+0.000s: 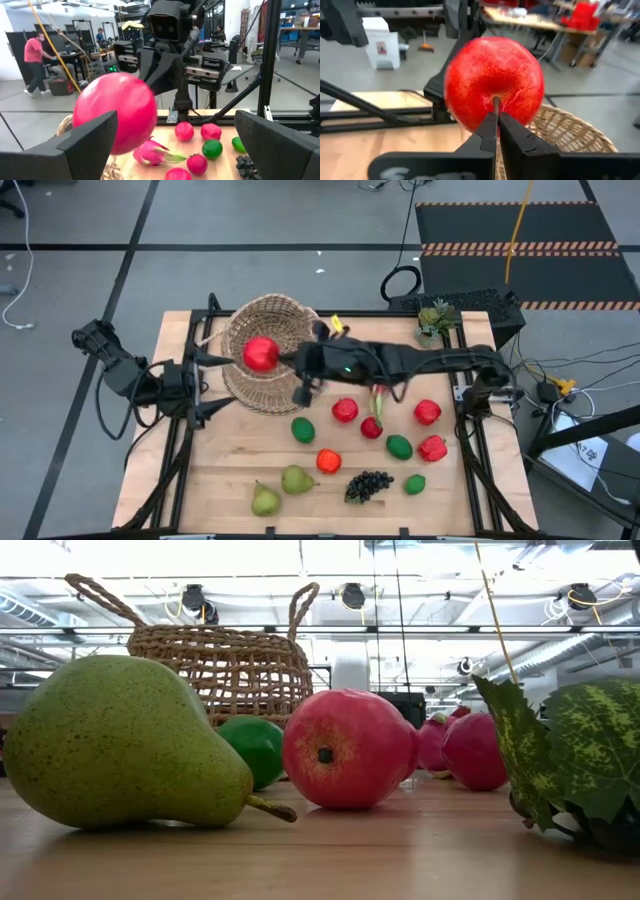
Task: Build produce basket
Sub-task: Put the apple into the basket
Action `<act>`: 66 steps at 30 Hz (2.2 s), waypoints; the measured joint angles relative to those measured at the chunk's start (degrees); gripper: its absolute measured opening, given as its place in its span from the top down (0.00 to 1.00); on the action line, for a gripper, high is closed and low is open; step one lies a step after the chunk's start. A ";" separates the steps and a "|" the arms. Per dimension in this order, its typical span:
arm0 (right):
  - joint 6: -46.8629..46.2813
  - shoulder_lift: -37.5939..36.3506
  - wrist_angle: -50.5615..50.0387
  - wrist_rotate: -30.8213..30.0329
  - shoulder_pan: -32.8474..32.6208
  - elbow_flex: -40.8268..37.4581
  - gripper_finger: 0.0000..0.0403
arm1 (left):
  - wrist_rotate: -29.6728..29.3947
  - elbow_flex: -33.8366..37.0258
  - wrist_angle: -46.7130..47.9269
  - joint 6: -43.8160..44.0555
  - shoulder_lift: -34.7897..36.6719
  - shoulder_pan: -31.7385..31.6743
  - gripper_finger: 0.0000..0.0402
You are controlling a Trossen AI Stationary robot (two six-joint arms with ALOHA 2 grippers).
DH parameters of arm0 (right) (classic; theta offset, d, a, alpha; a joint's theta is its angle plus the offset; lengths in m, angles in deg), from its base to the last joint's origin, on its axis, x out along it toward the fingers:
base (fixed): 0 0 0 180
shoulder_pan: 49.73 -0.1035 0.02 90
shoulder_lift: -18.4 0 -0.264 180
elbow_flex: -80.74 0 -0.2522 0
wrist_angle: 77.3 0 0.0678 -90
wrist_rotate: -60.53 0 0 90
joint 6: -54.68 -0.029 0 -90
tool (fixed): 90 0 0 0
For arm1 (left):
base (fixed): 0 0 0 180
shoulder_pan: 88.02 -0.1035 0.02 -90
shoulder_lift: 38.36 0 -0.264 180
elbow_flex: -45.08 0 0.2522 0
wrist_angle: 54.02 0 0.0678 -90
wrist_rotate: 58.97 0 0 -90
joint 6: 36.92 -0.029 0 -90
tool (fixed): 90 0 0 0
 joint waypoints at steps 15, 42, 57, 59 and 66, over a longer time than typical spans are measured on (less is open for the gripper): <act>-2.81 8.95 -9.82 6.04 11.06 11.83 1.00 | -0.01 0.00 3.37 1.04 1.70 -0.04 0.01; 0.66 20.06 -7.42 10.43 14.52 8.88 0.99 | 0.04 0.00 4.69 2.52 1.65 -0.04 0.01; 0.72 19.98 -0.71 11.93 14.78 1.22 0.97 | 1.33 -0.02 4.64 2.79 -0.10 -0.02 0.01; 0.73 19.97 -0.57 11.94 14.78 1.04 0.96 | 1.33 -0.02 4.64 2.79 -0.14 -0.04 0.01; 0.73 19.99 -0.19 11.95 14.78 1.03 0.92 | 1.33 -0.02 4.62 2.85 -0.26 -0.04 0.01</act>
